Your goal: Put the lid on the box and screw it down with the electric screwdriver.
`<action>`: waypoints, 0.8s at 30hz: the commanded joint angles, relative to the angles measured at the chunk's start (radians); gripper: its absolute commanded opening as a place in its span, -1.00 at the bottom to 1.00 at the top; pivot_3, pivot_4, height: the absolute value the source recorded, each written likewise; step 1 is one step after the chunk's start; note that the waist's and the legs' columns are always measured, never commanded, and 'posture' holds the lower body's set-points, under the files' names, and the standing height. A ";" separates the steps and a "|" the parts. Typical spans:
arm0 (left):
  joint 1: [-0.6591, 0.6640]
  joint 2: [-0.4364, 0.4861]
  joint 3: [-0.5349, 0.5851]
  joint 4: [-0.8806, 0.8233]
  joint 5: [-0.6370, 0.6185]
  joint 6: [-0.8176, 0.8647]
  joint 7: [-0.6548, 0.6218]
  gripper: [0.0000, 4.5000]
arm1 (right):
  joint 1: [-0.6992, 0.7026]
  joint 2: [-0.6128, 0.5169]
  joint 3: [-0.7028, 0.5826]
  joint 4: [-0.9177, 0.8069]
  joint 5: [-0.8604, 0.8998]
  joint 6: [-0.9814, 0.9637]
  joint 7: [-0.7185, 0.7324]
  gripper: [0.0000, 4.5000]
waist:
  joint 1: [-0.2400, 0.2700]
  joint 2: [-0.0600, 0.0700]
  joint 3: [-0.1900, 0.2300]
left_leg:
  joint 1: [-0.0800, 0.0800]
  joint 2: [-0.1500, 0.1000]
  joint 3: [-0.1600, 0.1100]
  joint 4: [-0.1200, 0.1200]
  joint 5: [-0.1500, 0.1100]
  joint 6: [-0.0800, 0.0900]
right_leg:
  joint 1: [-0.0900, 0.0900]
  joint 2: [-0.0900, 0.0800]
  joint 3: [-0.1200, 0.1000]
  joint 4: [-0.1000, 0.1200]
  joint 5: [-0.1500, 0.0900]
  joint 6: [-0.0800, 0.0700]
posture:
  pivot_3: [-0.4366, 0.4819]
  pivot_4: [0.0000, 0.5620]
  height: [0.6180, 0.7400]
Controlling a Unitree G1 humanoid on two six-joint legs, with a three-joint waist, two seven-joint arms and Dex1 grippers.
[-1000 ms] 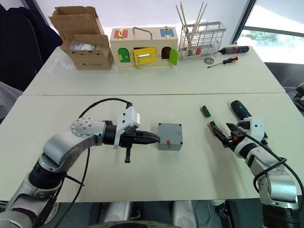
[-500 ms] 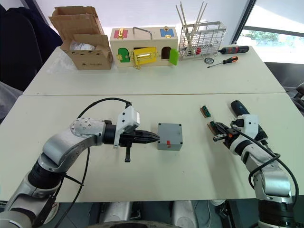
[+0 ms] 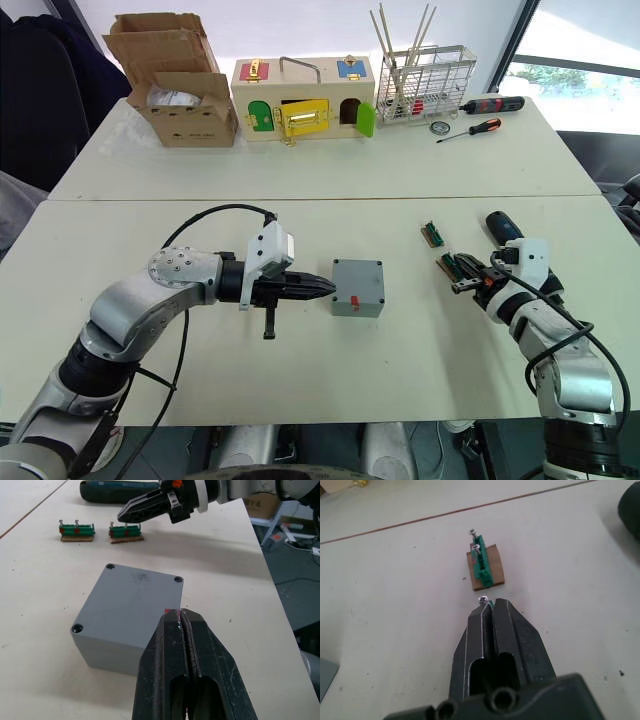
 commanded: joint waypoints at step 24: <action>-0.011 0.095 0.076 0.081 0.016 -0.045 -0.027 -1.00 | -0.081 -0.035 0.164 -0.296 0.184 0.136 0.119 -0.98 | 0.001 0.000 0.001 | -0.001 0.000 0.000 -0.001 -0.002 0.004 | -0.001 0.000 0.000 -0.001 0.000 0.000 | -0.05 -0.47 0.80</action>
